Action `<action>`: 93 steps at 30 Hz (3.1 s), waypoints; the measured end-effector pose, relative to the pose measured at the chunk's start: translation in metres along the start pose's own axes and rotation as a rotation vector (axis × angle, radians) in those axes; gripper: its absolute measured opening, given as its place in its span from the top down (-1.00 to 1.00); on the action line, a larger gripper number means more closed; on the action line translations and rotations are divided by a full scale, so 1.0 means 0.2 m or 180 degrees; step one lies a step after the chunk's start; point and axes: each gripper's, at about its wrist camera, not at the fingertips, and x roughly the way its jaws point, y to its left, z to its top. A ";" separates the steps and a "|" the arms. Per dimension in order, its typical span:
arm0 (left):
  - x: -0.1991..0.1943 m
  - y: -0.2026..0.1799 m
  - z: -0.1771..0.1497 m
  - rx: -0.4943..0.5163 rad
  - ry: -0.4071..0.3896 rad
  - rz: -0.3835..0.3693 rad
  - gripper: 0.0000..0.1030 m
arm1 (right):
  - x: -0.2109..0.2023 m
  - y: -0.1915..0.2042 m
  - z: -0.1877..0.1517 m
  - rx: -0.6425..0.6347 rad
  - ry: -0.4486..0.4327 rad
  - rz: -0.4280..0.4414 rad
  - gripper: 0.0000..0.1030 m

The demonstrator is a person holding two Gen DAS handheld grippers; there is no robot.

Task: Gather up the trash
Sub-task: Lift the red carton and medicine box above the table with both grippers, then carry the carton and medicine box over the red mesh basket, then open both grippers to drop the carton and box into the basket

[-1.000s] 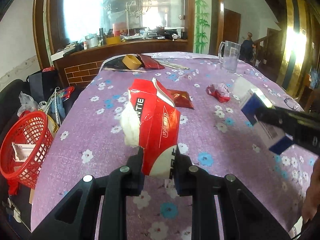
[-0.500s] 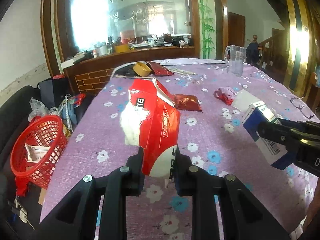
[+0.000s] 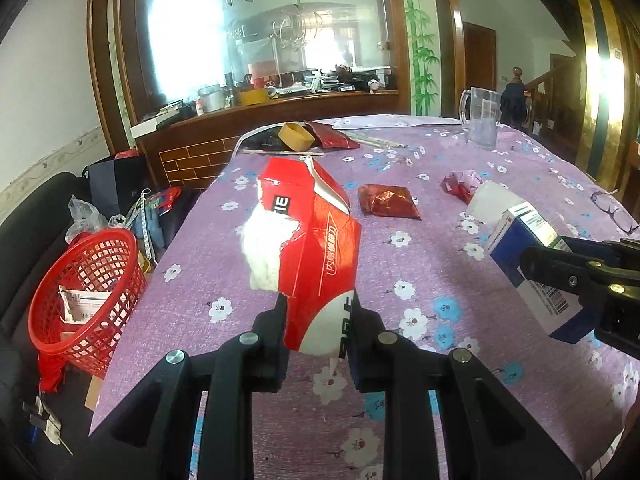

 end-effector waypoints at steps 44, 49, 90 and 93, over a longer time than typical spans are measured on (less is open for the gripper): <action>-0.04 0.15 0.00 -0.0170 -0.0030 0.0035 0.57 | 0.04 0.07 0.04 -0.0043 0.0043 0.0116 0.23; -0.06 0.19 0.03 -0.0233 -0.0054 0.0061 0.57 | 0.06 0.10 0.06 -0.0064 0.0070 0.0178 0.23; -0.22 1.27 0.00 -0.1333 -0.0073 0.0724 0.57 | 0.39 0.89 0.42 -0.0534 0.0425 0.1071 0.20; -0.19 1.34 -0.03 -0.1387 -0.0013 0.0740 0.57 | 0.47 0.99 0.46 -0.0534 0.0510 0.1181 0.20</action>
